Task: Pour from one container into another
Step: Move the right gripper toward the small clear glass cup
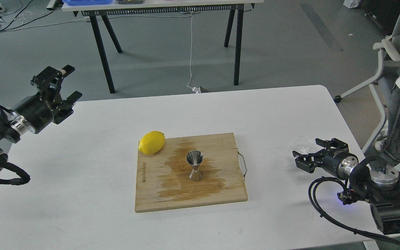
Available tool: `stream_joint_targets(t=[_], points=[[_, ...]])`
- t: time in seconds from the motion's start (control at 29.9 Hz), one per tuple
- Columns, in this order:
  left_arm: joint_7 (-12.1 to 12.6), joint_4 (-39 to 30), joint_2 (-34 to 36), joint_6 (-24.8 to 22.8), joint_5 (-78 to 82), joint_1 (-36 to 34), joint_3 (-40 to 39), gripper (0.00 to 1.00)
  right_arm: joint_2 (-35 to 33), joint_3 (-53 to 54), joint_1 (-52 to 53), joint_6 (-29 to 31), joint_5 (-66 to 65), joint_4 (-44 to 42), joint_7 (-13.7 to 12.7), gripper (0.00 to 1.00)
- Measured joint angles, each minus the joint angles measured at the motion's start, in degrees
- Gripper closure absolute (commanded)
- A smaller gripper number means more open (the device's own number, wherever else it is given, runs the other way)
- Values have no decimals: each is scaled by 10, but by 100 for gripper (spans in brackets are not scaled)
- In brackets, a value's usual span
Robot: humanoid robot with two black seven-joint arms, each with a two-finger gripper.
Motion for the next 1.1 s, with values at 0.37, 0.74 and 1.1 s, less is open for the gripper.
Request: stream_joint_targets(t=[0.37,0.74,1.1], points=[[0,0,0,0,-1,1,0,1,5,1,7,9,0,-9,0,7],[0,8,-1,0,-2,6,0,1,10,1,10,9,0,-25,0,49],[0,13,-5,0,-2,12,-2,1,10,1,10,10,0,-27,0,59]])
